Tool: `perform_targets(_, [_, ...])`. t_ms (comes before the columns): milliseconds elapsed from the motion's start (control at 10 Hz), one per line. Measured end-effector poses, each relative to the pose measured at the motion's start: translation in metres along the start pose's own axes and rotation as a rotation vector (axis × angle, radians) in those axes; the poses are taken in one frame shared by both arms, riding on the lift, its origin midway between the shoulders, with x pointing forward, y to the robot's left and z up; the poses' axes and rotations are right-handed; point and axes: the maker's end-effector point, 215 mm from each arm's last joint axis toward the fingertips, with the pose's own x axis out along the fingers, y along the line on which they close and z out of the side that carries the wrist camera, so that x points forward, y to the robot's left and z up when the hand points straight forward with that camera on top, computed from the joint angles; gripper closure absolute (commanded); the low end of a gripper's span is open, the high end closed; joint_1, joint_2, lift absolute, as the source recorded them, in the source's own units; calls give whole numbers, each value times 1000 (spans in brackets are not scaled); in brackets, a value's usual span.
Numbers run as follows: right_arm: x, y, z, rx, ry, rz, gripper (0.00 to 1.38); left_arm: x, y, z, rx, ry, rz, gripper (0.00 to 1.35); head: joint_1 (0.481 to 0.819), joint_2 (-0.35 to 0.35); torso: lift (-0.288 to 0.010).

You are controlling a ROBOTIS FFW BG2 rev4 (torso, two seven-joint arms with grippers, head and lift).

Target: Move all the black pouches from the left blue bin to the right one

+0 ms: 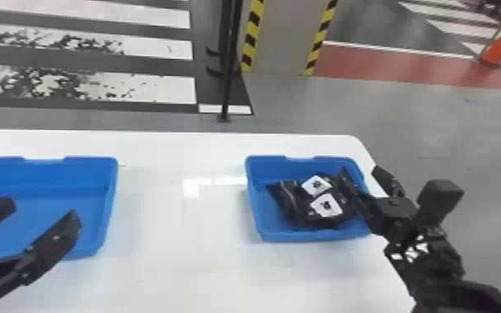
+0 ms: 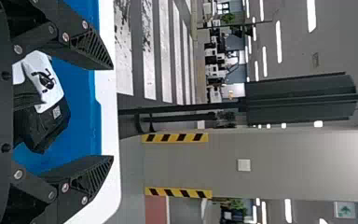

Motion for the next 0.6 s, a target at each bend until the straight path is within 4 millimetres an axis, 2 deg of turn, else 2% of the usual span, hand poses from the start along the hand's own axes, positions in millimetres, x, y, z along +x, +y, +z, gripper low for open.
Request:
perform_targets(100, [-26, 12, 15, -47, -43, 2, 125, -17, 16, 7, 42, -36, 55, 154, 695, -182, -140])
perform_targets(300, [-77, 45, 27, -74, -86, 24, 127, -52, 40, 21, 141, -102, 152, 159, 695, -99, -140])
perform_targets(400, [-99, 65, 28, -54, -97, 43, 128, -68, 47, 31, 189, -139, 195, 159, 695, -72, -140])
perform_targets(600, [-128, 106, 37, -17, -140, 100, 128, -88, 47, 56, 267, -230, 246, 160, 695, 23, -140])
